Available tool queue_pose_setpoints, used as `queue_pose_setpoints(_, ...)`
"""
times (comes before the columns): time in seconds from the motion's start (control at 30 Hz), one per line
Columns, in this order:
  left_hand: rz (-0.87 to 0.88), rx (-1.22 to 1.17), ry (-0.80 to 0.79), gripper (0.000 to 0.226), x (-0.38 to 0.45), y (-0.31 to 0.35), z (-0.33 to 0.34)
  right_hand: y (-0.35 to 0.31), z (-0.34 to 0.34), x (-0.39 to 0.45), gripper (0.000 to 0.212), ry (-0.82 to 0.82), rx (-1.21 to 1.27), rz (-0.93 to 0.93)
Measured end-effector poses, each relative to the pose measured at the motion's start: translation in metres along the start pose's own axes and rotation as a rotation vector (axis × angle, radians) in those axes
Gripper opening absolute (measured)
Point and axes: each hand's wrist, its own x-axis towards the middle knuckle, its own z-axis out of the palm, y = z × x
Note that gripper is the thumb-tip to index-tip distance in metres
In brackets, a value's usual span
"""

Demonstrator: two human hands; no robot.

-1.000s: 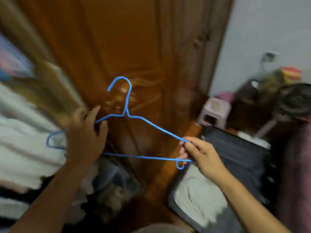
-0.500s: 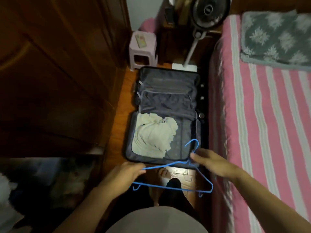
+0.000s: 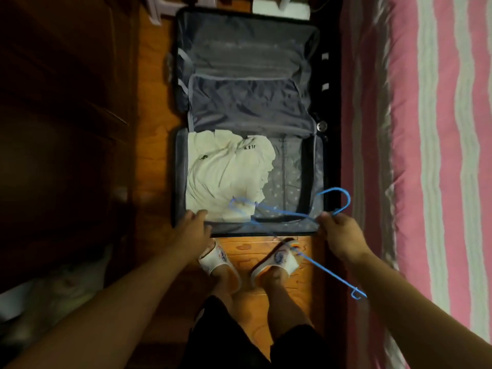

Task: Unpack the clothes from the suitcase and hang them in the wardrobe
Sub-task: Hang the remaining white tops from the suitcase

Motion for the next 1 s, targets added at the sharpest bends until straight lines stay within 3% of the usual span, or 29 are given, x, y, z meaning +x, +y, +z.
queue_pose_setpoints(0.1,-0.236,-0.121,-0.138,0.032,0.069,-0.02,0.026,0.022,0.032,0.063,0.033,0.173,0.058,0.088)
queue_pose_setpoints(0.2,-0.279,-0.161,-0.141,0.035,0.123,-0.026,0.05,0.041,0.065,0.128,0.036,0.232,0.152,0.134)
queue_pose_setpoints(0.37,-0.13,0.035,0.125,0.036,0.218,-0.017,0.098,0.066,0.119,0.228,0.032,0.258,0.3,0.139)
queue_pose_setpoints(0.5,-0.058,0.225,0.293,0.057,0.284,-0.006,0.138,0.084,0.14,0.261,0.031,0.276,0.399,0.108)
queue_pose_setpoints(0.6,-0.06,0.259,0.405,0.03,0.306,-0.011,0.155,0.1,0.135,0.258,0.031,0.252,0.438,0.124)
queue_pose_setpoints(0.8,-0.008,0.041,0.342,0.02,0.222,0.003,0.13,0.123,0.098,0.192,0.03,0.228,0.384,0.187)
queue_pose_setpoints(0.9,0.078,-0.108,0.299,0.024,0.151,0.02,0.091,0.11,0.07,0.141,0.032,0.211,0.28,0.191)
queue_pose_setpoints(1.0,0.011,-0.363,0.334,0.025,0.07,0.05,0.026,0.075,0.032,0.083,0.036,0.213,0.235,0.15)
